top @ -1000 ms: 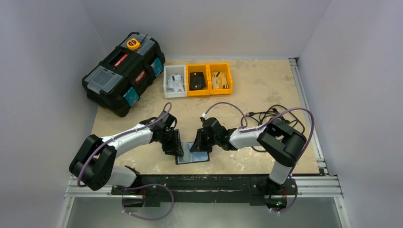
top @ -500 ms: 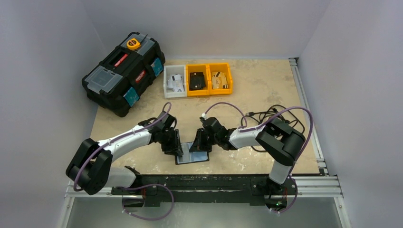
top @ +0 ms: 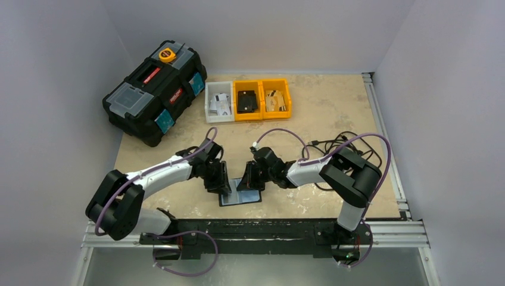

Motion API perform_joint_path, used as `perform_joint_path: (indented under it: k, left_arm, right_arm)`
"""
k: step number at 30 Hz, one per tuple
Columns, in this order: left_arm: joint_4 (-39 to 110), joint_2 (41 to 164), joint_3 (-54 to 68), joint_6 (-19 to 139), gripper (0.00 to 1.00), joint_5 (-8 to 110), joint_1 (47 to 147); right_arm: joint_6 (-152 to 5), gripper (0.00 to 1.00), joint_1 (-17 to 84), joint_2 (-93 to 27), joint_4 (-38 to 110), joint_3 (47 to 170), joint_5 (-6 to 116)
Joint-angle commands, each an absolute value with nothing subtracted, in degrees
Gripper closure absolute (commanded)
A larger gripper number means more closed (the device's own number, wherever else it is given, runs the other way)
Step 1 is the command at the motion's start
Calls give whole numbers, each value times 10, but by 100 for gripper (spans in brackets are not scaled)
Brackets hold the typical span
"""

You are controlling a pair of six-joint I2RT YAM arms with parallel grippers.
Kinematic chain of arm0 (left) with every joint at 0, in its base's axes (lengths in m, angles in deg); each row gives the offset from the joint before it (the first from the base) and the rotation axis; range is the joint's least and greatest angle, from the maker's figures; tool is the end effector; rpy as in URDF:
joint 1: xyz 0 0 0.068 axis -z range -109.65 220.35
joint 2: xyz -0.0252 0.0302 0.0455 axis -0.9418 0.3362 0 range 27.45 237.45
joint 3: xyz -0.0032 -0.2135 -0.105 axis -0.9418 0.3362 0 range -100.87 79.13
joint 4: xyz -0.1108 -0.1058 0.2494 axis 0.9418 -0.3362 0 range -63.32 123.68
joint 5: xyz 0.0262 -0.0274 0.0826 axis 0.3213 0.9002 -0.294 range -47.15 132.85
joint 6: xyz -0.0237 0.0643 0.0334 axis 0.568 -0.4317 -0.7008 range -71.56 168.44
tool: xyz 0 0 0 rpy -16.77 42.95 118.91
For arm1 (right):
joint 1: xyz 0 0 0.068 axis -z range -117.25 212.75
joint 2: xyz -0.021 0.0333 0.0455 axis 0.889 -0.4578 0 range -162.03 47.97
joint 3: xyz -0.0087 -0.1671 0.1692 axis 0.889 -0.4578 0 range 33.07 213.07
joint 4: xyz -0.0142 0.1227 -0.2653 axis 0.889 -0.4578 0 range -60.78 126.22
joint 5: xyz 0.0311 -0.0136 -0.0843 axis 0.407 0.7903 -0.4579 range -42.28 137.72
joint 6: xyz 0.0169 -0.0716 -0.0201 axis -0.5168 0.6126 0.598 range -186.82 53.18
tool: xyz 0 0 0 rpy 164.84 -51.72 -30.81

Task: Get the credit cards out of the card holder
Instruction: Remove the credit card from the card holder.

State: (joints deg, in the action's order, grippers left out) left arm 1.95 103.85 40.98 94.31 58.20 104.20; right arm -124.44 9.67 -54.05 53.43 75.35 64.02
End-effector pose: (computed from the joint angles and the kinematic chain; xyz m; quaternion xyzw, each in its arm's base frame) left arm 0.2136 -0.1639 0.0819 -0.0791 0.9730 -0.2113 0.0480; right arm 0.2014 0.2984 0.0345 -0.0211 0.9077 0.4016 0.1198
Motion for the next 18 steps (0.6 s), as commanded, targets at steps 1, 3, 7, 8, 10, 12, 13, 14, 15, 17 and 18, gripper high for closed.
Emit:
perform_joint_path:
  k: [1,3,7,8,10,12,13,14,15,17,18]
  left_arm:
    - [66,1067,409,940,66,605,1046]
    - [64,1078,408,940,66,597,1047]
    - [65,1090,412,938,66,581,1048]
    - [66,1092,413,939,66,578,1049]
    - [71,1099,417,940,66,576,1049]
    - [80,1106,421,942,67,578,1050]
    - [83,1108,422,944,68,582,1051]
    - [89,1109,423,946,68,585,1052]
    - [93,1108,425,947,68,586,1052]
    - [96,1106,424,950,72,587,1054]
    - [97,1106,422,950,73,589,1053]
  right_arm:
    - [-1232,100,90,-584,484,733,600]
    - [-1232,100,91,-584,486,732,600]
    - [-1234,100,94,-586,488,729,602]
    - [-1233,100,95,-587,488,729,603]
    - [-1233,100,96,-590,490,729,607]
    - [-1234,100,96,-592,494,729,611]
    - [-1235,100,96,-592,495,729,611]
    - [-1235,100,96,-592,495,730,612]
    - [-1235,100,96,-591,495,730,612]
    - [-1234,100,96,-589,493,731,611]
    - [-1234,100,96,-588,492,732,610]
